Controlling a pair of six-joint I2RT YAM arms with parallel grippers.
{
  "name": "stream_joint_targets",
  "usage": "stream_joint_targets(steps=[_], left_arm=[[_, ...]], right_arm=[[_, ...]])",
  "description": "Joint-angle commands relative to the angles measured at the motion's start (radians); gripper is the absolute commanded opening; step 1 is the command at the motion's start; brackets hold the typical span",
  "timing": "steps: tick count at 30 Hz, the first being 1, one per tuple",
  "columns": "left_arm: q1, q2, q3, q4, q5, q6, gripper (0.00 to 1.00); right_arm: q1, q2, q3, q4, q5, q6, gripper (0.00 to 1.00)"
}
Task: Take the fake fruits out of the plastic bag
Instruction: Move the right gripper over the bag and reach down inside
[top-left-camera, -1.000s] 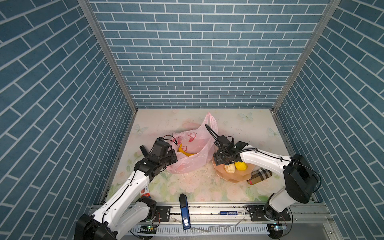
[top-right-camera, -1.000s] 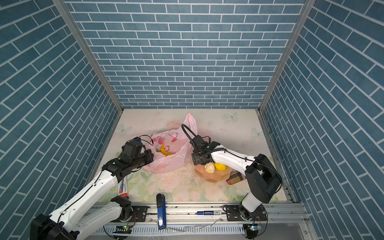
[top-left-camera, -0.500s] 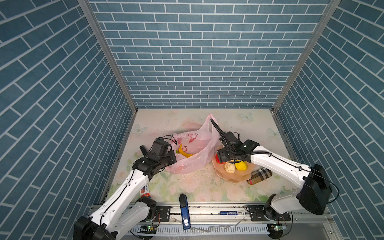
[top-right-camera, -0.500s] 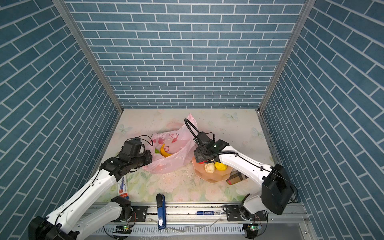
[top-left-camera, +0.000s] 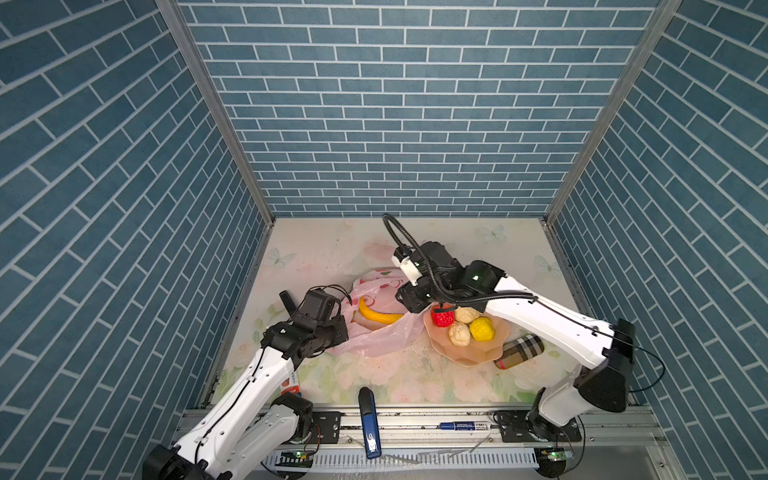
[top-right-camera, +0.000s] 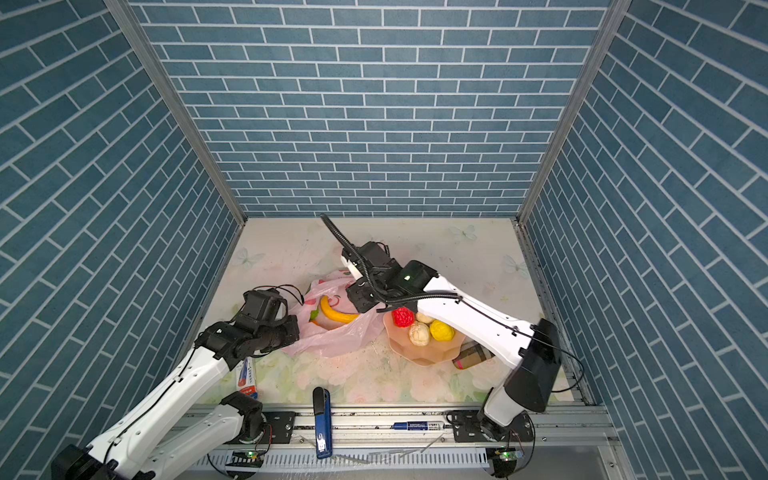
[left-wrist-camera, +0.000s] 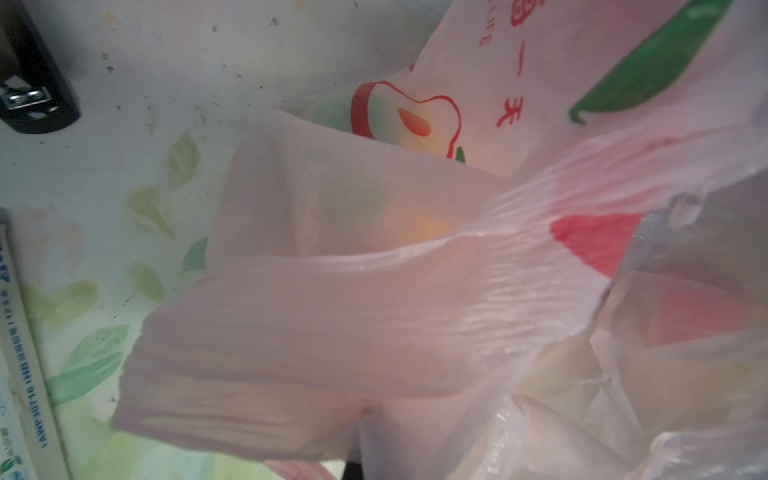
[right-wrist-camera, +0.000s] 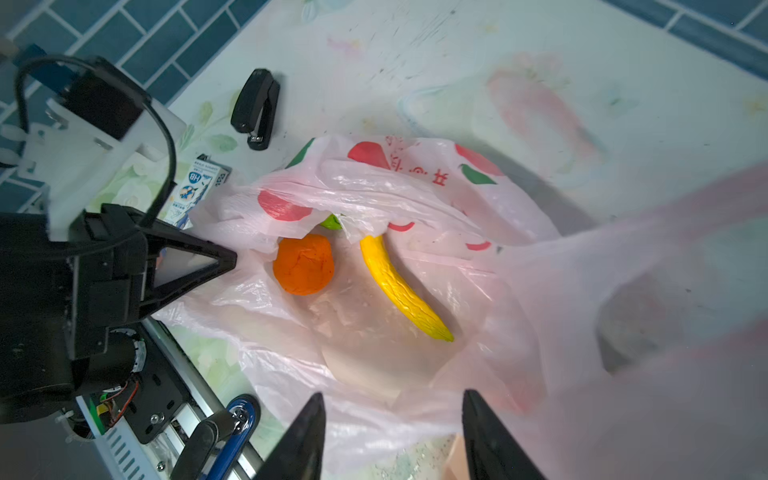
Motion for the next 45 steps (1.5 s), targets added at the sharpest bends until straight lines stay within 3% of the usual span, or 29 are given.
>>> stream_joint_targets(steps=[1, 10, 16, 25, 45], left_arm=[[-0.003, -0.006, -0.018, -0.062, -0.106, -0.014, 0.0], [-0.004, 0.0, -0.093, 0.039, -0.123, -0.081, 0.0], [-0.004, -0.045, -0.123, 0.054, -0.146, -0.103, 0.0], [-0.005, -0.099, -0.138, 0.054, -0.142, -0.111, 0.0], [-0.004, -0.091, -0.153, 0.105, -0.113, -0.113, 0.0]], right_arm=[[0.031, 0.102, 0.037, 0.011, -0.121, -0.061, 0.51], [0.057, 0.281, 0.045, 0.075, -0.153, -0.059, 0.47], [0.065, 0.344, 0.033, 0.145, -0.077, 0.002, 0.47], [0.065, 0.437, 0.07, 0.24, 0.016, 0.059, 0.49], [0.064, 0.553, 0.156, 0.255, -0.008, 0.006, 0.6]])
